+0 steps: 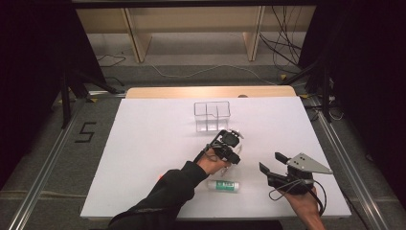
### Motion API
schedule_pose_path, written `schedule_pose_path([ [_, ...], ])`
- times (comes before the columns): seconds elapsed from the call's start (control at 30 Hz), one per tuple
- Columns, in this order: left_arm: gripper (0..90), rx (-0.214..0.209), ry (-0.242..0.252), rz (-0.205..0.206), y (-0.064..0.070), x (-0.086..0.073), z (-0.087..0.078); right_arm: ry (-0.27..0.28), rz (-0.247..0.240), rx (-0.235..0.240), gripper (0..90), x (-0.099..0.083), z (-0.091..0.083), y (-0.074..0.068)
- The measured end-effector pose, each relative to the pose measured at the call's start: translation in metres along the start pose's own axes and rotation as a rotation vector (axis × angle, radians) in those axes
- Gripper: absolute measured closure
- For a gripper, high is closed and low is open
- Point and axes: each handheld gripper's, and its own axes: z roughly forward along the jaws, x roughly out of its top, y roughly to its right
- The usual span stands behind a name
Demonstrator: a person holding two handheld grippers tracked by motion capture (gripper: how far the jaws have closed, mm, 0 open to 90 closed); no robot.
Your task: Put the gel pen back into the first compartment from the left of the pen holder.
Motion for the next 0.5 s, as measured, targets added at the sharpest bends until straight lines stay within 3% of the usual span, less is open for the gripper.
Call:
schedule_pose_path([
  [0.5, 65.2, 0.012, -0.013, -0.014, 0.0019, 0.0004, 0.0077, 0.0, -0.001, 0.002, 32.5, -0.0002, 0.0, 0.0002],
])
